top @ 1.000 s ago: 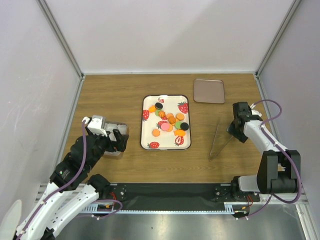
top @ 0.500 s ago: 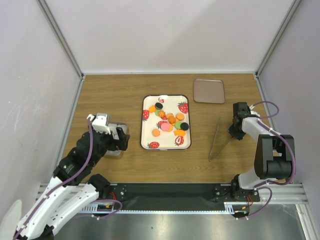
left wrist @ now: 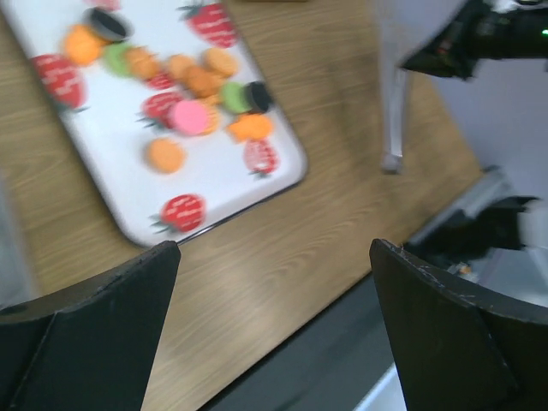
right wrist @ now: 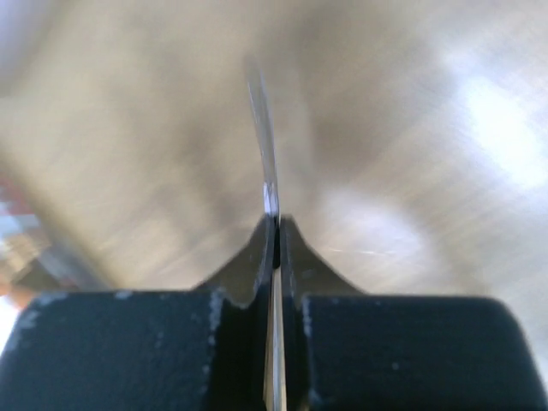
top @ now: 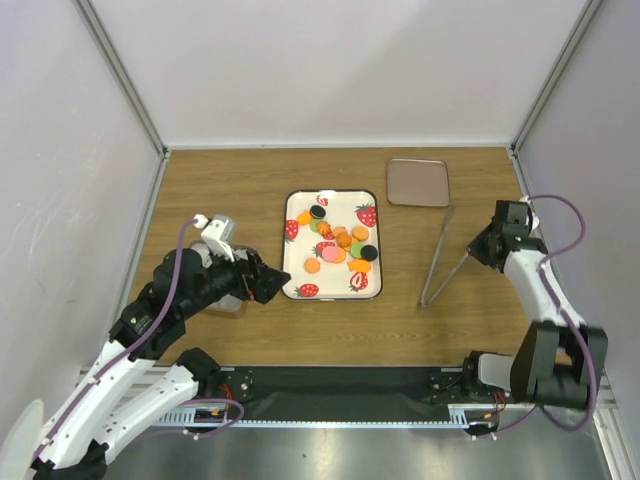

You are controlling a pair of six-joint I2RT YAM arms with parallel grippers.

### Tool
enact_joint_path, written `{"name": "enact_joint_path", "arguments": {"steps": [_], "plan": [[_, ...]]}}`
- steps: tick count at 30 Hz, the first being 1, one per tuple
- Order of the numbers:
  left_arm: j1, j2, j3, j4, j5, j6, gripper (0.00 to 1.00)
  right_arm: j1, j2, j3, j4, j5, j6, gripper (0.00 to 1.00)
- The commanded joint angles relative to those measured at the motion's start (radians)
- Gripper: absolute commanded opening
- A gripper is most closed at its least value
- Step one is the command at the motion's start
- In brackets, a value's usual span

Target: Pack the cookies

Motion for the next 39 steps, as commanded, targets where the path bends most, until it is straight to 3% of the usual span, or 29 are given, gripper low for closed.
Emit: {"name": "enact_joint_path", "arguments": {"steps": [1,4,5,8,14,20,28,39], "plan": [[-0.005,0.022,0.017,0.208,0.238,-0.076,1.00,0.004,-0.144,0.092,0.025,-0.273,0.020,0.00],[-0.005,0.092,0.009,0.357,0.381,-0.181,1.00,0.079,-0.181,0.122,0.137,-0.442,0.127,0.00],[-0.003,0.129,0.005,0.448,0.463,-0.209,1.00,0.154,-0.175,0.148,0.196,-0.479,0.179,0.00],[0.008,0.190,-0.008,0.673,0.569,-0.333,1.00,0.252,-0.152,0.198,0.322,-0.496,0.242,0.00],[0.073,0.334,-0.017,0.931,0.692,-0.554,1.00,0.409,-0.029,0.322,0.546,-0.559,0.394,0.00],[0.123,0.396,-0.006,0.974,0.709,-0.620,1.00,0.489,0.060,0.376,0.687,-0.557,0.489,0.00],[0.141,0.453,0.038,0.849,0.666,-0.553,1.00,0.510,0.085,0.370,0.789,-0.558,0.572,0.00],[0.143,0.516,0.038,0.971,0.699,-0.610,1.00,0.527,0.078,0.340,0.867,-0.533,0.616,0.00]]}}
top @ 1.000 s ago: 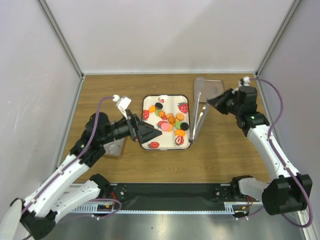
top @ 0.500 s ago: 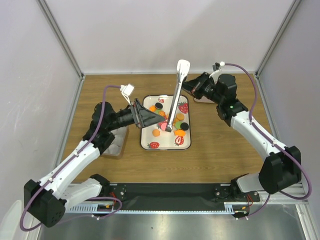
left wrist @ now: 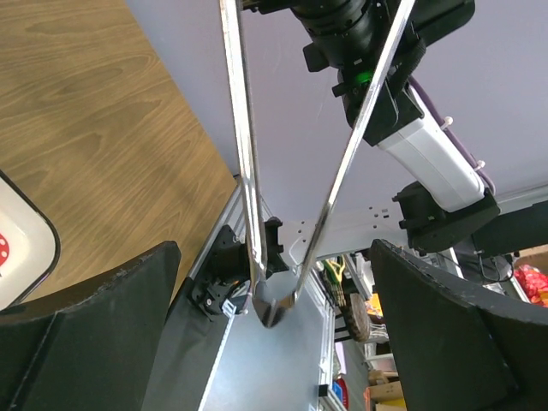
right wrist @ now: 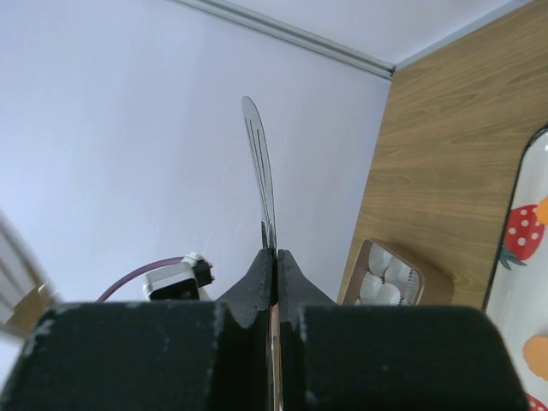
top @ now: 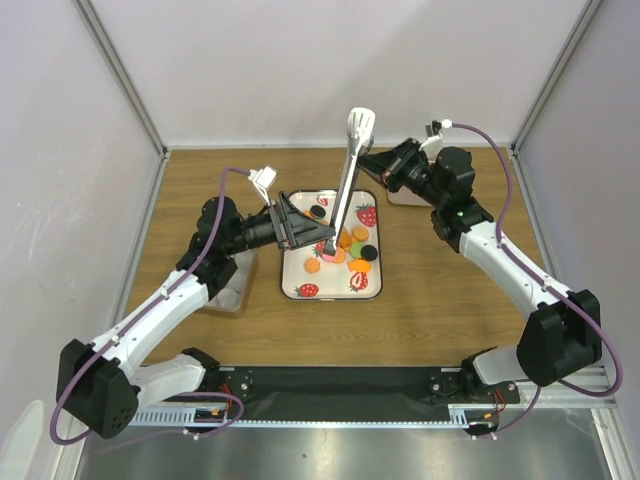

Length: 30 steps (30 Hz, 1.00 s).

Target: Pack the cookies

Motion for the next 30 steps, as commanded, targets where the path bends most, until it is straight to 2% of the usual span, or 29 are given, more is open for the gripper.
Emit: {"name": "enact_joint_path", "arguments": {"steps": [1,9,15,19,30], "plan": [[0.006,0.007,0.047,0.083,0.026,-0.023,1.00,0.022,-0.013,0.015,0.130,0.008,0.054,0.00],[0.006,0.019,0.021,0.172,0.035,-0.082,1.00,0.098,0.040,0.012,0.207,0.063,0.083,0.00],[0.006,0.022,-0.007,0.238,0.036,-0.129,0.98,0.147,0.068,-0.040,0.326,0.136,0.112,0.00],[0.006,0.015,-0.019,0.254,0.029,-0.138,0.93,0.168,0.073,-0.095,0.427,0.199,0.152,0.00],[0.008,-0.010,-0.027,0.224,-0.005,-0.120,0.77,0.181,0.038,-0.182,0.503,0.233,0.166,0.00]]}}
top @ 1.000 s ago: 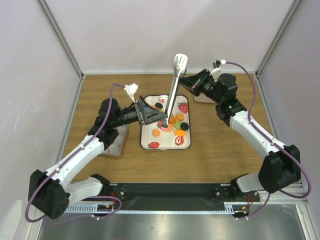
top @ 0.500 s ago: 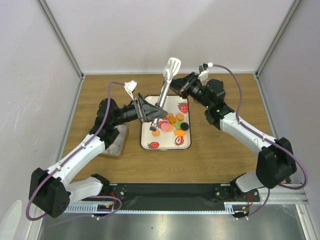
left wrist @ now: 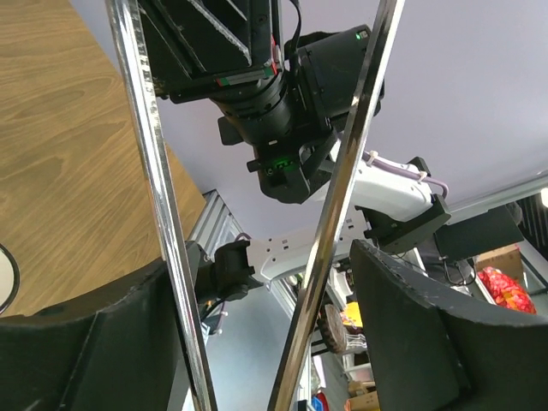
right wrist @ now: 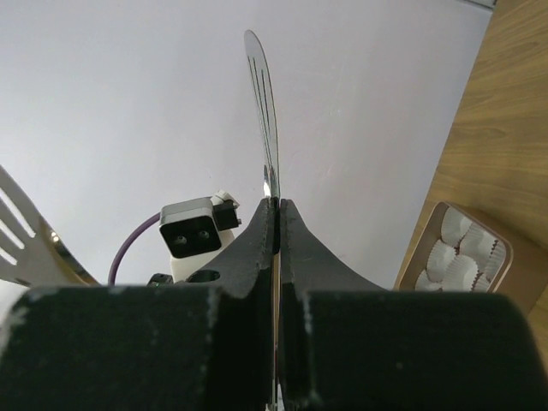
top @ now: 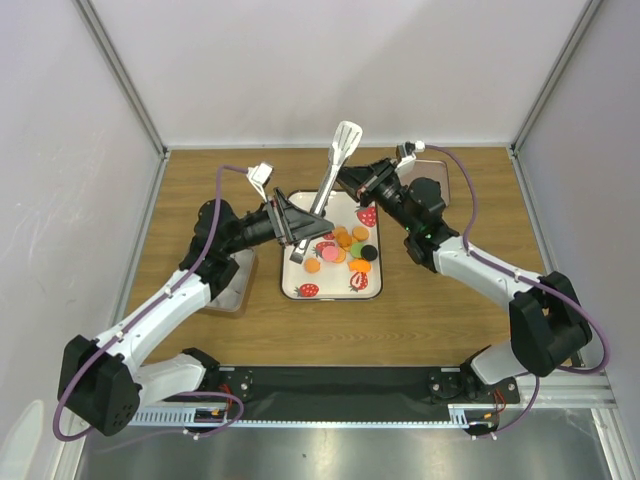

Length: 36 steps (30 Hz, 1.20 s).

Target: Pack the cookies

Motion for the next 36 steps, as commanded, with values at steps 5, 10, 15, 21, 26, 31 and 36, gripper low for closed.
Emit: {"name": "enact_joint_path", "arguments": {"steps": [5,10,15,21,26,31,36], "plan": [[0.006,-0.037,-0.004,0.039,-0.013,0.007,0.73,0.008,-0.044,-0.065,0.133,0.021,0.022,0.00],[0.006,-0.043,-0.008,0.039,-0.015,0.007,0.70,0.005,-0.042,-0.081,0.176,0.007,0.032,0.00],[0.006,-0.050,-0.008,0.029,-0.019,0.016,0.66,0.011,-0.045,-0.091,0.175,0.013,0.043,0.00],[0.006,-0.054,0.000,-0.005,-0.033,0.045,0.66,0.032,-0.061,-0.097,0.145,0.038,0.037,0.00],[0.006,-0.056,0.000,-0.017,-0.038,0.058,0.64,0.043,-0.078,-0.125,0.145,0.058,0.048,0.00],[0.004,-0.053,-0.003,-0.016,-0.039,0.059,0.63,0.046,-0.071,-0.134,0.178,0.055,0.062,0.00],[0.004,-0.053,-0.004,-0.017,-0.039,0.059,0.63,0.055,-0.067,-0.125,0.176,0.058,0.054,0.00]]}}
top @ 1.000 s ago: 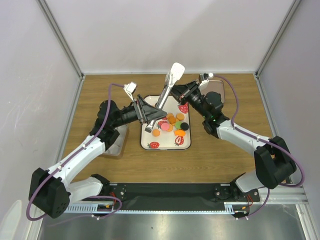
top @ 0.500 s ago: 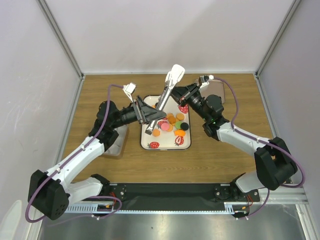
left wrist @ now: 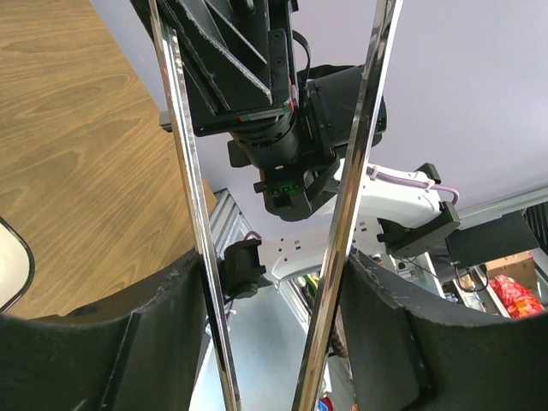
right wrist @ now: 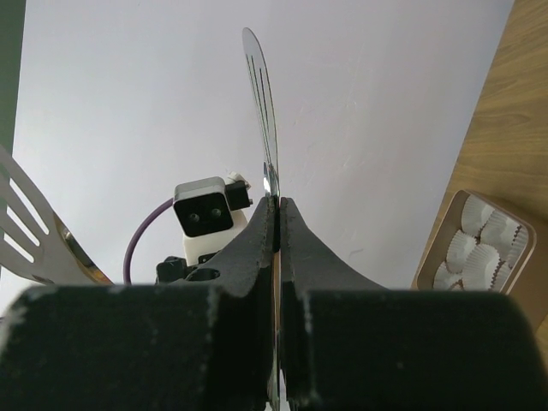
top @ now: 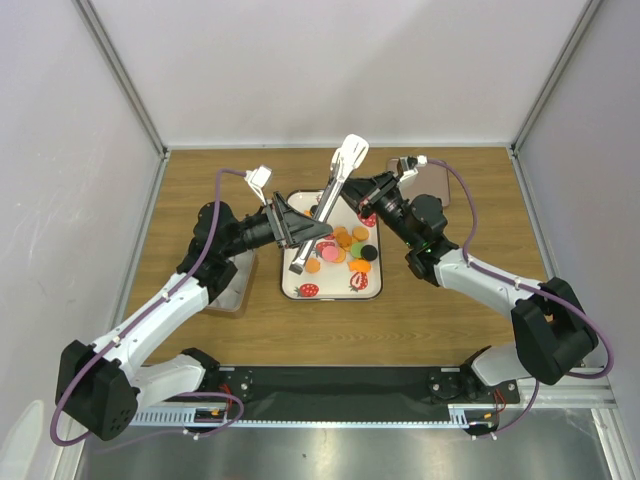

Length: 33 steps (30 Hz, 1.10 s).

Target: Pack the cookies

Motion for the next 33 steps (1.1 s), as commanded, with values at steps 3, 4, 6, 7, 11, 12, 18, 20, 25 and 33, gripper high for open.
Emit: {"name": "enact_joint_path", "arguments": {"steps": [3,4,6,7,11,12,18,20,25,33], "plan": [[0.006,-0.029,0.009,0.030,-0.017,0.032,0.63,0.016,-0.026,0.004,0.042,0.015,-0.009,0.00],[0.006,-0.031,0.010,0.026,-0.018,0.037,0.63,0.019,-0.026,0.002,0.040,0.017,-0.011,0.00],[0.006,-0.035,0.012,0.012,-0.021,0.051,0.62,0.021,-0.035,0.002,0.026,0.025,-0.017,0.00],[0.006,-0.037,0.015,0.001,-0.024,0.057,0.62,0.021,-0.043,0.002,0.022,0.026,-0.026,0.00],[0.006,-0.049,0.021,-0.023,-0.026,0.081,0.62,0.021,-0.066,0.002,-0.013,0.034,-0.055,0.12],[0.006,-0.051,0.023,-0.031,-0.027,0.086,0.62,0.021,-0.075,0.001,-0.023,0.043,-0.061,0.14],[0.006,-0.074,0.035,-0.082,-0.038,0.128,0.61,0.021,-0.158,-0.024,-0.101,0.104,-0.123,0.40],[0.006,-0.078,0.038,-0.099,-0.041,0.140,0.61,0.021,-0.188,-0.027,-0.136,0.121,-0.143,0.46],[0.004,-0.097,0.053,-0.138,-0.046,0.177,0.61,0.020,-0.258,-0.044,-0.294,0.160,-0.178,0.53],[0.004,-0.124,0.064,-0.194,-0.050,0.221,0.61,-0.060,-0.403,-0.116,-0.513,0.244,-0.227,0.60]]}}
